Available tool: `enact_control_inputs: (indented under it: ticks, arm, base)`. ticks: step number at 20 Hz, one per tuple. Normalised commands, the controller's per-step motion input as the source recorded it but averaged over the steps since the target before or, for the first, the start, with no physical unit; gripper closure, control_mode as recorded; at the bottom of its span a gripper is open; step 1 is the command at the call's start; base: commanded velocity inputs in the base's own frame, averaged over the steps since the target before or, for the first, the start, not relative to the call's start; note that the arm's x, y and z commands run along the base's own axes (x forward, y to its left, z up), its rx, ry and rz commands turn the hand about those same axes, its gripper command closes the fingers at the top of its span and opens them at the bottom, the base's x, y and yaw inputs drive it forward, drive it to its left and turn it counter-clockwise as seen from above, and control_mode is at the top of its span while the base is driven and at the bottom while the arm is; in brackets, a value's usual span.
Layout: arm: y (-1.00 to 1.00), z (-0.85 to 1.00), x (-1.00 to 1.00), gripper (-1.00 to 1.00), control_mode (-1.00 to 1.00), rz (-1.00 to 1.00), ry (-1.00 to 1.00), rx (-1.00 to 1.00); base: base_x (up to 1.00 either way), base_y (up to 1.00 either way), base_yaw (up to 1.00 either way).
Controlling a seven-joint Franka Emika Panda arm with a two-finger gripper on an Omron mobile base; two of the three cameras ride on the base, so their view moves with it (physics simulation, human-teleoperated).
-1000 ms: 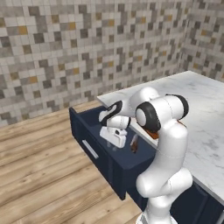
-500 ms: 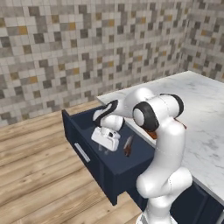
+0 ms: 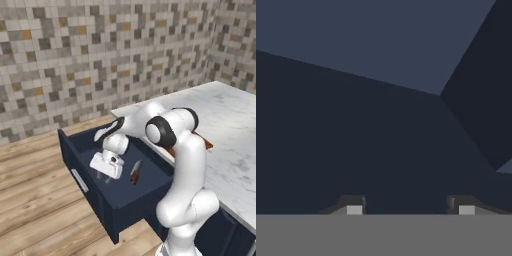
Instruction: Pick up the knife from the drawer and place it on the cutting board. Then place the meat from the plate to the cutting board.
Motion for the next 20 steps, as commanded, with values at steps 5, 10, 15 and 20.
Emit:
enact_control_inputs:
  ticks: [5, 10, 15, 20]
  arm:
    - [0.72, -0.68, -0.31, -1.00, -1.00, 0.00, -0.01, 0.00]
    - [0.67, -0.56, -0.33, -1.00, -1.00, 0.00, -0.06, -0.01]
    - [0.17, 0.18, -0.18, -1.00, -1.00, 0.00, -0.19, 0.00]
    - [-0.05, 0.44, 0.07, -1.00, -1.00, 0.00, -0.20, 0.00]
  base:
    - [0.00, 0.00, 0.00]
    - [0.00, 0.00, 0.00]
    - [0.00, 0.00, 0.00]
    - [0.00, 0.00, 0.00]
